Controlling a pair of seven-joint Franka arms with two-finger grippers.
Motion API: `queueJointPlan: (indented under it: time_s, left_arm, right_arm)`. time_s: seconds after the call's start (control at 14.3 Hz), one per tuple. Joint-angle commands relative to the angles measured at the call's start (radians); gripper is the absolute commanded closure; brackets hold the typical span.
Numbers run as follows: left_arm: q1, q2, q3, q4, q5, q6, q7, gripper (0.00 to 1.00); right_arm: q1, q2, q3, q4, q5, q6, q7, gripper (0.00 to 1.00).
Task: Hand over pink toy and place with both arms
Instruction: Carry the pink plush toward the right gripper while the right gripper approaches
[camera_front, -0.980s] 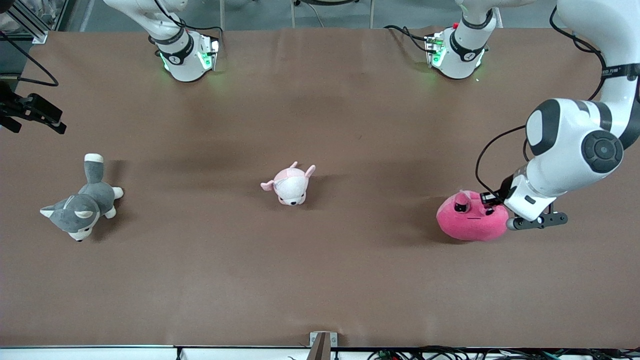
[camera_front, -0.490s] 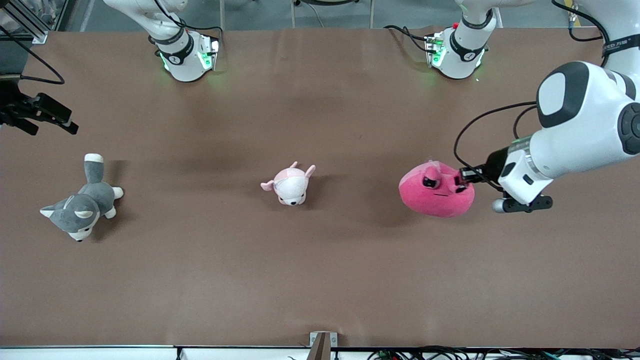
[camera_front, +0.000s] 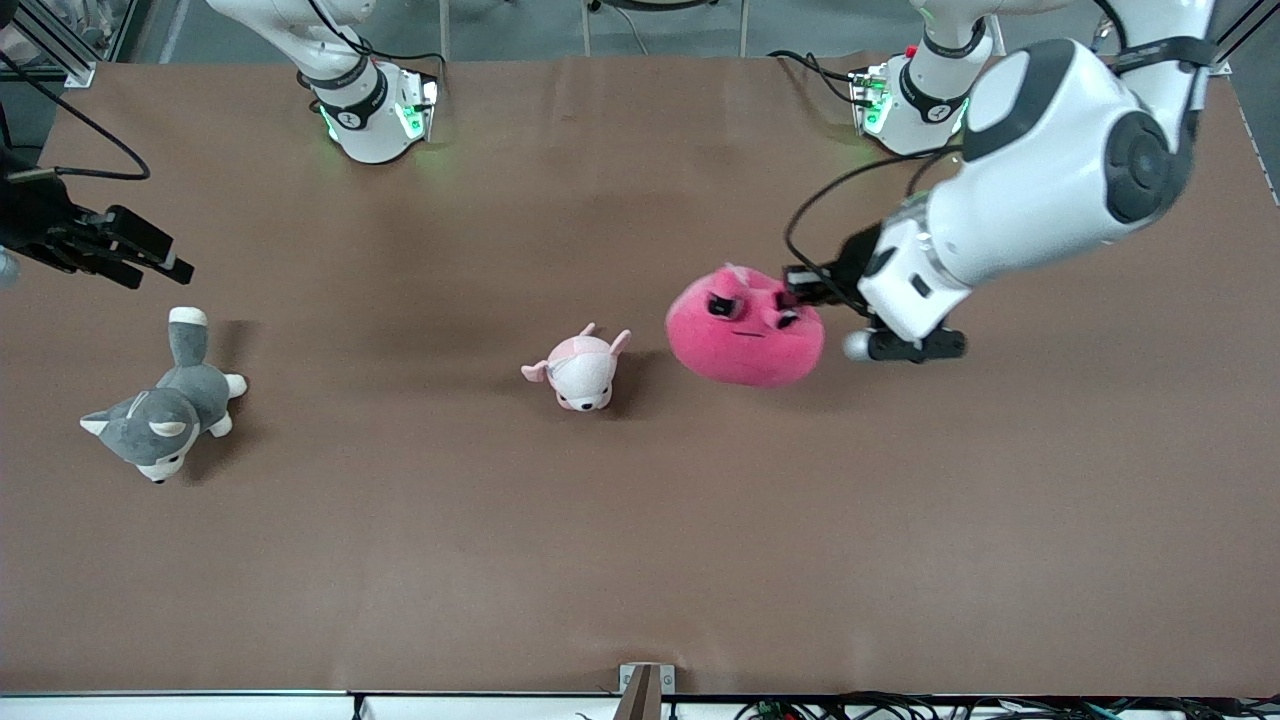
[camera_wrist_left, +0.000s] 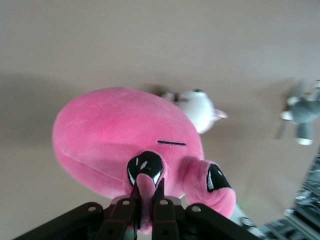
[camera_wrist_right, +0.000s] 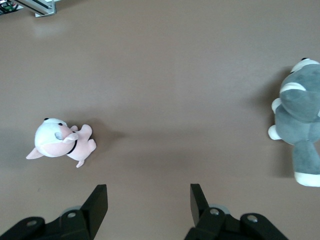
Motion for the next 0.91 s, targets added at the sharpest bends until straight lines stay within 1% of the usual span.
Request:
queueJointPlan:
  time_s: [0.0,0.14,0.21,0.35,0.42,0.49,0.7,0.84]
  left_arm:
    - [-0.085,0.055,-0.018,0.078,-0.033,0.091,-0.124,1.0]
    - [-0.179,0.076,-0.019,0.104,-0.033,0.197,-0.261,1.0]
    - [-0.228,0.096,-0.018,0.12,-0.033,0.244,-0.329,1.0]
    - [-0.311,0.144,-0.012,0.152,-0.03,0.382,-0.458,1.0]
    - [-0.335,0.171,-0.01,0.172,-0.024,0.418,-0.487,1.0]
    - [-0.366,0.199,-0.001,0.204,-0.02,0.426,-0.492,1.0]
    - [-0.483,0.262,0.085,0.291,-0.021,0.435,-0.538,1.0]
    - [-0.558,0.291,0.146,0.319,-0.021,0.478,-0.583,1.0]
  right_arm:
    - [0.008,0.001,-0.002,-0.001,0.07,0.007,0.005,0.25]
    - [0.008,0.011,-0.002,-0.001,0.148,0.006,0.005,0.25]
    - [0.01,0.013,0.0,-0.001,0.162,0.006,0.005,0.25]
    - [0.031,0.013,0.001,0.0,0.176,0.009,0.006,0.25]
    - [0.035,0.013,0.0,0.0,0.197,0.009,0.006,0.25]
    - [0.038,0.013,0.001,0.0,0.207,0.007,0.006,0.25]
    - [0.068,0.017,0.003,0.014,0.213,0.004,0.024,0.25]
    - [0.105,0.025,0.003,0.028,0.213,0.001,0.125,0.25]
